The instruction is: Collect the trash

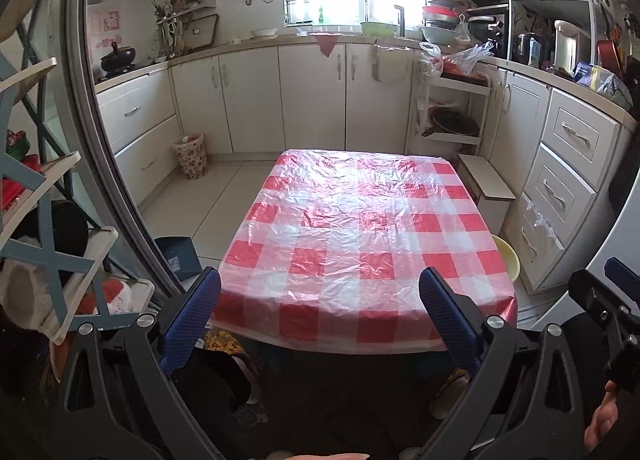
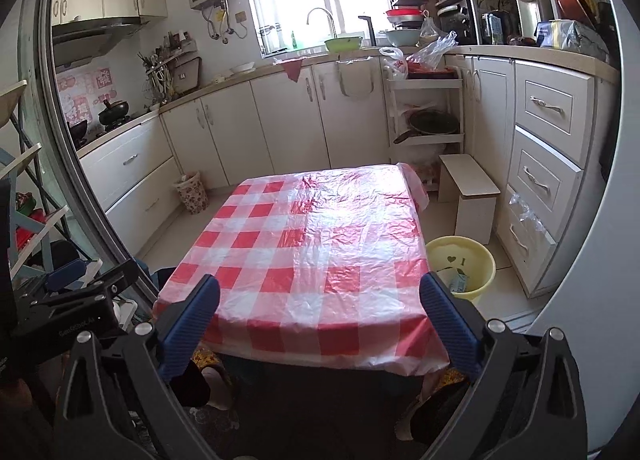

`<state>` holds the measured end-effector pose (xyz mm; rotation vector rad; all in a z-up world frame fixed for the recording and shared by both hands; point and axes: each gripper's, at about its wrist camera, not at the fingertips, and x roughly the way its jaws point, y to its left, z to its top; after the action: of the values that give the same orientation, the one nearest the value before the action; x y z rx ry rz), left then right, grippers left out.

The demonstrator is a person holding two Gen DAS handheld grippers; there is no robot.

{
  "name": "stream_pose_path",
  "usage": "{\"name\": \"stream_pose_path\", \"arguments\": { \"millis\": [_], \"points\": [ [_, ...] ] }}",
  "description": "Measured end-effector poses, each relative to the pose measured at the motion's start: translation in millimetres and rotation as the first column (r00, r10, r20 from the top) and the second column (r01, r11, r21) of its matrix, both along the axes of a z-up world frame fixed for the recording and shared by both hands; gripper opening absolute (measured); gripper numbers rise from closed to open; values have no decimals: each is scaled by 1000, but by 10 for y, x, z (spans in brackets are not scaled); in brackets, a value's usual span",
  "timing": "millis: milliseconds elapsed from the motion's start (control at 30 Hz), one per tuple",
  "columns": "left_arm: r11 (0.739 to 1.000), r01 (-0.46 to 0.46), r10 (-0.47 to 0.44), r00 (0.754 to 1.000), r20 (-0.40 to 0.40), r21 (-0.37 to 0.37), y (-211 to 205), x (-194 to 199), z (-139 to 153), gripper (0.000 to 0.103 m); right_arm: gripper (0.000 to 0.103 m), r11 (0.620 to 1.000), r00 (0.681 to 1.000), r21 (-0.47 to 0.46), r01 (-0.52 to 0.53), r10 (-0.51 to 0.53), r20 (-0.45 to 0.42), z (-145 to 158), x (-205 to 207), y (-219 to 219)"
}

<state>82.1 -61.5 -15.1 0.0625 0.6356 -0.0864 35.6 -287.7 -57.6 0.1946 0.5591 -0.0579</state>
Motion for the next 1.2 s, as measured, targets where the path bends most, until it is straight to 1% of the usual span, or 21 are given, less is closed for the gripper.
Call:
{"name": "stream_pose_path", "arguments": {
  "millis": [67,133,233,433,533,900,1200],
  "points": [
    [1000,1,-1,1000,-9,5,-11,-126,-12,95,96,1000,1000,-9,17,-17,0,-35,-137,40],
    [1000,13,-12,1000,-28,12,-37,-240,-53,95,96,999,999,8,35,-35,1,-87,-267,57],
    [999,21,-21,1000,-18,31,-64,-429,-91,95,96,998,998,17,59,-59,5,-185,-457,107],
    [1000,15,-15,1000,1,0,20,-677,-74,95,96,998,998,18,61,-61,24,-192,-600,171],
    [1000,8,-8,1000,7,-4,54,-706,-58,95,96,998,997,12,62,-63,39,-174,-607,206],
    [1000,-11,11,1000,7,-5,106,-663,-79,95,96,999,999,4,53,-53,9,-290,-574,259],
    [1000,-12,12,1000,18,6,105,-682,-69,95,96,999,999,-3,52,-52,16,-281,-606,262]
  ]
}}
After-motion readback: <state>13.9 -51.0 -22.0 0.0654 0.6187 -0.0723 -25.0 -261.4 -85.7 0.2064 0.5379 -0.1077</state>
